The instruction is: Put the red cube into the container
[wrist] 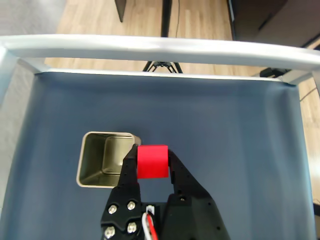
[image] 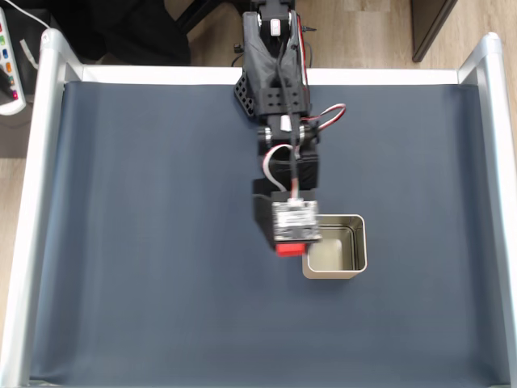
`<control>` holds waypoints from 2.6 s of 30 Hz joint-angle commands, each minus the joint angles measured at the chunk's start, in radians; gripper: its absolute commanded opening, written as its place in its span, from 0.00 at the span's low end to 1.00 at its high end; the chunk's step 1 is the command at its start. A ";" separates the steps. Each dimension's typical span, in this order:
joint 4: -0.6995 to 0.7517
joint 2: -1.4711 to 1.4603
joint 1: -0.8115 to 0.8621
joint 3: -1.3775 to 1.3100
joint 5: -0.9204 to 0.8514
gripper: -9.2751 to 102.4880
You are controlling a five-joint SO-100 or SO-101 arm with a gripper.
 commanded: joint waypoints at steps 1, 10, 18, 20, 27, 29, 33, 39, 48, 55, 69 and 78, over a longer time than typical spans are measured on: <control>0.006 -0.011 -0.075 -0.067 0.023 0.08; 0.005 -0.084 -0.190 -0.081 0.052 0.08; -0.011 -0.144 -0.236 -0.100 0.091 0.08; -0.021 -0.155 -0.239 -0.100 0.098 0.08; -0.051 -0.173 -0.236 -0.078 0.095 0.08; -0.071 -0.173 -0.232 -0.061 0.087 0.08; -0.109 -0.164 -0.225 -0.029 0.078 0.08; -0.130 -0.158 -0.225 -0.012 0.097 0.09; -0.137 -0.130 -0.215 0.031 0.101 0.17; -0.152 -0.112 -0.212 0.048 0.117 0.27; -0.169 -0.077 -0.206 0.063 0.124 0.27; -0.172 0.239 -0.041 0.212 0.041 0.08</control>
